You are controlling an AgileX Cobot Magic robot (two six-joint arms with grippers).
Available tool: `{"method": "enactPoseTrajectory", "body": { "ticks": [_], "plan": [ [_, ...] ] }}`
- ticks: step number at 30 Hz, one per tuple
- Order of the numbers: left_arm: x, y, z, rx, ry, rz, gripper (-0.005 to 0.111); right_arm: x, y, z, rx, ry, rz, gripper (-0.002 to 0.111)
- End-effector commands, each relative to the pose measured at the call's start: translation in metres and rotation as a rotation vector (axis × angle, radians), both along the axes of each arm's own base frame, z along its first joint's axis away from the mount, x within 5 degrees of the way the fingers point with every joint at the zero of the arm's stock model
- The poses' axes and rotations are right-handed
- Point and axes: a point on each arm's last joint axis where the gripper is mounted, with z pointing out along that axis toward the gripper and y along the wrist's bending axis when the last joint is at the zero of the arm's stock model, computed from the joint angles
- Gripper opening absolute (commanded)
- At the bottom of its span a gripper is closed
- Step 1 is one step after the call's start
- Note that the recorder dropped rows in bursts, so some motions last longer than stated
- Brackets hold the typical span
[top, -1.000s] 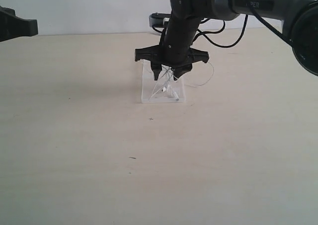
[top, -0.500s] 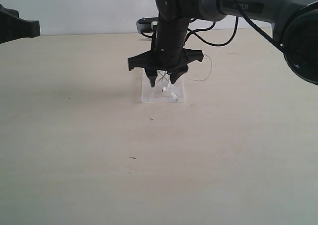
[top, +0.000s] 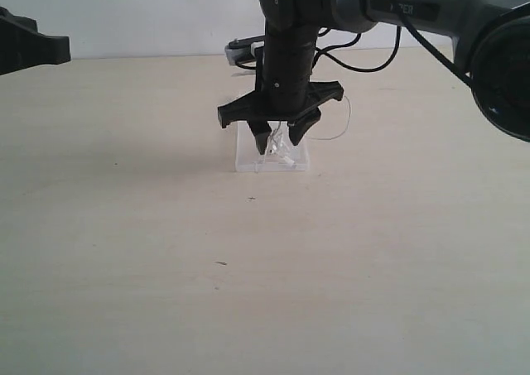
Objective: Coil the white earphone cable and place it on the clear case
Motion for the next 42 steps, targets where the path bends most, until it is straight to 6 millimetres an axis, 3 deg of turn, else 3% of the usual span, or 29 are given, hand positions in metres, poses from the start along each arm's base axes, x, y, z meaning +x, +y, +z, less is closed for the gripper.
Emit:
{"method": "enactPoseTrajectory", "body": {
  "ticks": [1,7,15,23,36,42],
  "plan": [
    [-0.001,0.001,0.001,-0.004,-0.004,0.003,0.000,0.010,0.000,0.018,0.039,-0.003,0.024,0.052],
    [-0.001,0.001,0.001,-0.005,-0.003,0.001,0.000,0.022,0.009,0.033,0.101,-0.065,0.040,0.052],
    [-0.001,0.001,0.001,-0.003,-0.003,0.000,0.000,0.027,0.012,0.006,0.084,-0.027,0.038,0.052],
    [-0.001,0.001,0.001,-0.001,-0.003,-0.001,0.000,0.026,0.012,0.013,0.101,-0.034,0.037,0.052],
    [-0.002,-0.001,0.001,-0.007,0.001,-0.015,0.000,0.020,0.007,0.008,0.069,-0.005,0.018,0.052],
    [-0.002,-0.001,0.001,-0.007,0.001,-0.015,0.000,0.012,0.005,0.026,0.090,-0.011,0.030,0.052]
  ]
}}
